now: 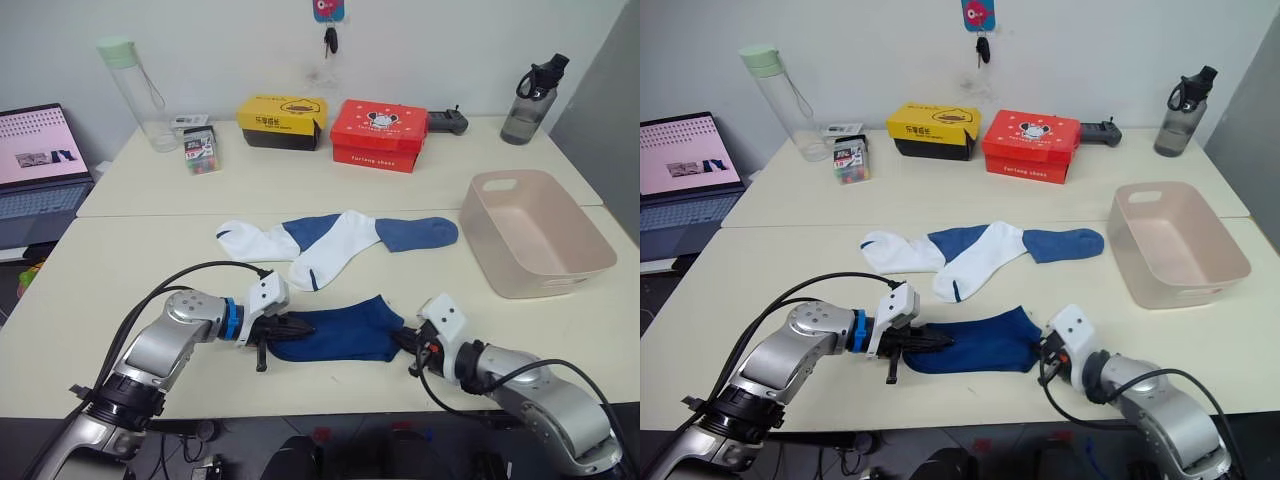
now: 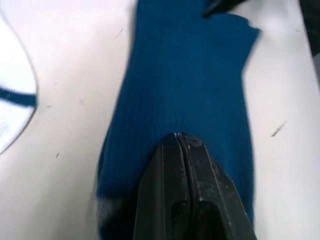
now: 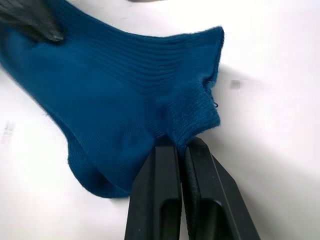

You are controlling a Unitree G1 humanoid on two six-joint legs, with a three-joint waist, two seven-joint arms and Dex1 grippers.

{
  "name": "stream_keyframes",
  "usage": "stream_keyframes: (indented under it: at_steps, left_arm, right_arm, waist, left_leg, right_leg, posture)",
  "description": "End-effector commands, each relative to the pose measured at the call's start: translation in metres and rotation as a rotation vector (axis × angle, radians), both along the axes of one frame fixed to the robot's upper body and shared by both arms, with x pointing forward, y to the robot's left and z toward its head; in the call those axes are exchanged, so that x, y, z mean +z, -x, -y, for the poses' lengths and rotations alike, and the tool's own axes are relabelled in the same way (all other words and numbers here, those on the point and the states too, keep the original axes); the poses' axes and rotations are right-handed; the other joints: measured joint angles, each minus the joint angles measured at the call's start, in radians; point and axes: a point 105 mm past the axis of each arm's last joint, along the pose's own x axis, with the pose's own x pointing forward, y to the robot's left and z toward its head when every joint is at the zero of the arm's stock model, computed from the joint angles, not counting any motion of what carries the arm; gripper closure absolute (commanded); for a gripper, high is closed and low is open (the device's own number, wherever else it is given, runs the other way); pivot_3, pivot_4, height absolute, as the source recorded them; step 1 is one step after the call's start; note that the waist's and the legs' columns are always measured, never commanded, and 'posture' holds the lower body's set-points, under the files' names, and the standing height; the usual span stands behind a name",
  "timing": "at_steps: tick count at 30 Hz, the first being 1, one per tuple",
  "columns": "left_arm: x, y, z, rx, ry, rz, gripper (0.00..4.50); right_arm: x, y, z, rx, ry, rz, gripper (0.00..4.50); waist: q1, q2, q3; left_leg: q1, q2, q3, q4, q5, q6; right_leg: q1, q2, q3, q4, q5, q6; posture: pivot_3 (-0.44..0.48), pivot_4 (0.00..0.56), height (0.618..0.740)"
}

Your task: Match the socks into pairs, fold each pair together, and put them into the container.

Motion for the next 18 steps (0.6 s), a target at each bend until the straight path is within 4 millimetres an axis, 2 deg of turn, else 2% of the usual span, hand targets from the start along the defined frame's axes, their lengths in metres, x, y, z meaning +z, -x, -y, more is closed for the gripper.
stream_keyframes:
  at_steps: [1,6,9,13,18]
  left_arm:
    - [0.007,-0.001,0.013,-0.03,-0.001,0.018,4.5]
    - [-0.015,-0.006,0.012,-0.007,-0.076,0.008,4.5]
    - [-0.022,-0.007,0.01,-0.005,-0.103,0.01,4.5]
    - [-0.02,-0.005,0.005,-0.009,-0.104,0.015,4.5]
    - [-0.018,-0.006,-0.001,-0.013,-0.129,0.034,4.5]
  right_arm:
    - [0.026,-0.001,0.007,0.071,0.015,0.081,4.47]
    - [0.046,0.006,0.0,0.204,0.04,0.097,4.47]
    - [0.054,0.01,-0.019,0.29,0.047,0.107,4.47]
    - [0.064,0.01,-0.044,0.364,0.03,0.089,4.47]
    - [0.062,0.009,-0.073,0.414,-0.014,-0.002,4.47]
  waist:
    - [0.001,0.0,0.0]
    - [-0.003,-0.001,0.001]
    - [-0.002,-0.001,0.001]
    - [-0.001,-0.001,0.001]
    - [-0.003,-0.001,0.001]
  left_leg:
    - [0.0,0.0,0.0,0.0,0.0,0.0]
    - [0.0,0.001,0.0,0.0,0.0,0.0]
    - [0.0,0.001,0.0,0.0,0.0,0.0]
    - [0.0,0.001,0.0,0.0,0.0,0.0]
    - [0.0,0.001,0.0,0.0,0.0,0.0]
  right_leg:
    - [0.0,0.0,0.0,0.0,0.0,0.0]
    - [0.0,0.0,0.0,0.0,0.0,0.0]
    - [0.0,0.0,-0.001,0.0,0.0,0.0]
    - [0.001,0.0,-0.001,0.0,0.0,0.0]
    - [0.0,0.0,-0.001,0.0,0.0,0.0]
  posture:
    - [0.0,0.15,0.726]
    - [0.0,0.15,0.726]
    - [0.0,0.15,0.726]
    - [0.0,0.15,0.726]
    - [0.0,0.15,0.726]
